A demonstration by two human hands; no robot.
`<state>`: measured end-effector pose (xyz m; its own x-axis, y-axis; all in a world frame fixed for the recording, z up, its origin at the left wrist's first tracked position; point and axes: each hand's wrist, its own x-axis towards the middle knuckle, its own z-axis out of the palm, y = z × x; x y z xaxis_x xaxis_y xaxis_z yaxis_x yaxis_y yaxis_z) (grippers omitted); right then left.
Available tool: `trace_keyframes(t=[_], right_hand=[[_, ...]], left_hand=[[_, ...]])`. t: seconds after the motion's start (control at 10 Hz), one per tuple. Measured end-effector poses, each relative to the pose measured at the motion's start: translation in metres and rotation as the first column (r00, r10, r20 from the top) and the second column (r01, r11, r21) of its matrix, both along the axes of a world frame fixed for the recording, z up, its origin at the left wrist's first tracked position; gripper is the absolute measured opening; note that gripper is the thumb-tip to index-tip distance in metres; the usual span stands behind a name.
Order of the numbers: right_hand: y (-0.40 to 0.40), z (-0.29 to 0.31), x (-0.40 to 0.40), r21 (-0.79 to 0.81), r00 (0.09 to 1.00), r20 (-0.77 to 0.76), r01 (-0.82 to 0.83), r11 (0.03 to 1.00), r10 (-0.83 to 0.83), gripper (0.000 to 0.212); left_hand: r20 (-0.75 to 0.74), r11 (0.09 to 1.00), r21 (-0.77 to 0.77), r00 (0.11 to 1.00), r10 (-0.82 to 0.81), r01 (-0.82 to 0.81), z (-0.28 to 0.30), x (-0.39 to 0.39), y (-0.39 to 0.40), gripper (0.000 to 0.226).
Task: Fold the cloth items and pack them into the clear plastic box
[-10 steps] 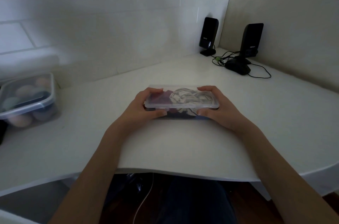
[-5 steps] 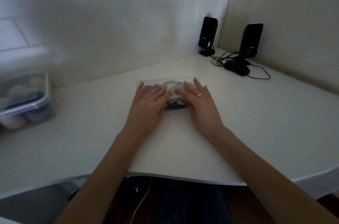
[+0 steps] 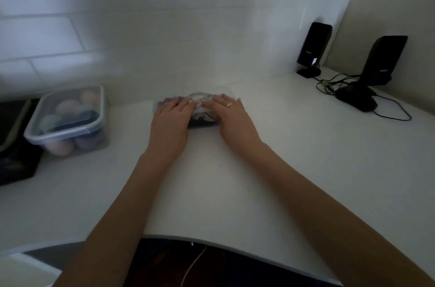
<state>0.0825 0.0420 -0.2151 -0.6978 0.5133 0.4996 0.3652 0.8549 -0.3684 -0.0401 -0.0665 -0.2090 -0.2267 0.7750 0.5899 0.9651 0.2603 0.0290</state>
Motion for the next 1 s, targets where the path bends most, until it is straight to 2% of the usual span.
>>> trace_keyframes(t=[0.3,0.5,0.7,0.9,1.0], right_hand=[[-0.007,0.003,-0.09,-0.027,0.993,-0.011,-0.121,0.992,0.121,0.055],[-0.014,-0.008,-0.118,0.006,0.986,-0.057,-0.159,0.987,0.159,0.055],[-0.009,-0.021,-0.126,0.119,0.996,-0.048,-0.074,0.99,0.08,0.056],[-0.011,-0.023,-0.122,0.145,0.998,-0.045,-0.047,0.988,0.054,0.053],[-0.014,-0.018,-0.11,0.04,0.993,-0.082,-0.079,0.996,0.082,0.05]], left_hand=[[0.087,0.962,-0.077,0.96,0.267,-0.261,-0.004,-0.07,-0.012,0.057],[0.123,0.94,-0.021,0.932,0.341,-0.341,-0.009,-0.087,-0.017,0.048],[0.17,0.925,-0.011,0.91,0.377,-0.381,-0.008,-0.081,-0.013,0.047],[0.19,0.934,0.008,0.917,0.35,-0.358,-0.009,-0.084,-0.012,0.05],[0.27,0.952,0.07,0.924,0.269,-0.297,-0.01,-0.082,-0.013,0.061]])
